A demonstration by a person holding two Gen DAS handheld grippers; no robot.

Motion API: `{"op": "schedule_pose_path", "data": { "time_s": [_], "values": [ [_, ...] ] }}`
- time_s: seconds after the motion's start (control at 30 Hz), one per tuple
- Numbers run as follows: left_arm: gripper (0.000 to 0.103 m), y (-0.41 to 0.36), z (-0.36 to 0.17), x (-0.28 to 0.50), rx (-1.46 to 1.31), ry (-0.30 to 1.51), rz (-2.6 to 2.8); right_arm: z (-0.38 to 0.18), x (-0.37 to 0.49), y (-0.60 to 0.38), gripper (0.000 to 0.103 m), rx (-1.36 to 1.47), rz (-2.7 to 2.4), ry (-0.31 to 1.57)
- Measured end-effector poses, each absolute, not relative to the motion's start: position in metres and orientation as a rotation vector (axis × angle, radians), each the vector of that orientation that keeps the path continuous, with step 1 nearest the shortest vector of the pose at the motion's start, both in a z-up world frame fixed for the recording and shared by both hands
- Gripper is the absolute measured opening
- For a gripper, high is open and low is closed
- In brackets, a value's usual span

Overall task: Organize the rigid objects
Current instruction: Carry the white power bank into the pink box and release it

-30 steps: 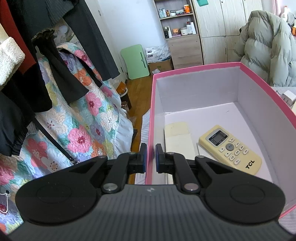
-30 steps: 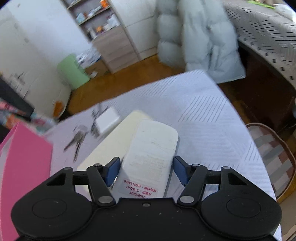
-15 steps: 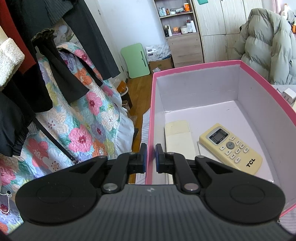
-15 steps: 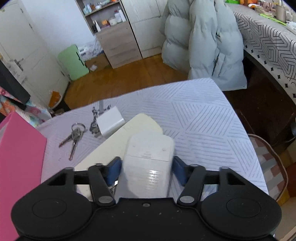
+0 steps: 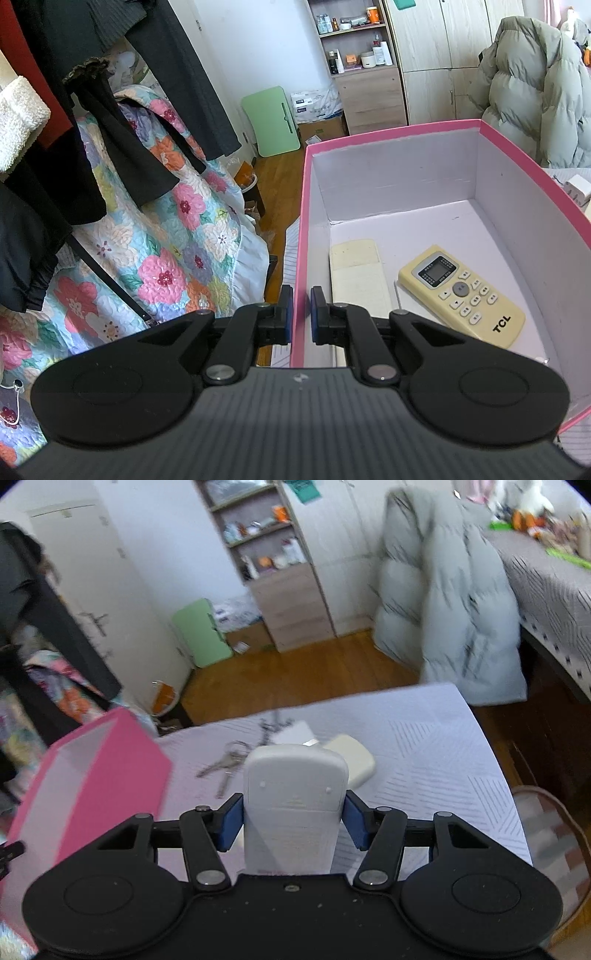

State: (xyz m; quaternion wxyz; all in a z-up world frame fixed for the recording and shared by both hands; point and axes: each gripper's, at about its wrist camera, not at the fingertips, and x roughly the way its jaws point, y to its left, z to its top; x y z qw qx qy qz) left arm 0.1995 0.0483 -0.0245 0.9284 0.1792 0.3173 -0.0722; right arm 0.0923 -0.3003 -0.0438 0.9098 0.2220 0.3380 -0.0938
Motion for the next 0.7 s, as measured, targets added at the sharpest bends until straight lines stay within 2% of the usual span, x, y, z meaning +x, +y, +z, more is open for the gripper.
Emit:
{"op": "schedule_pose_path", "data": {
  "time_s": [0.5, 0.7],
  "values": [
    [0.009, 0.047, -0.024, 0.199, 0.361, 0.651, -0.153, 0.036, 0.089, -0.23, 0.061, 0.28, 0.071, 0.533],
    [0.009, 0.049, -0.024, 0.198, 0.332, 0.662, -0.146, 0.049, 0.116, -0.193, 0.061, 0.336, 0.315, 0.463]
  ]
}}
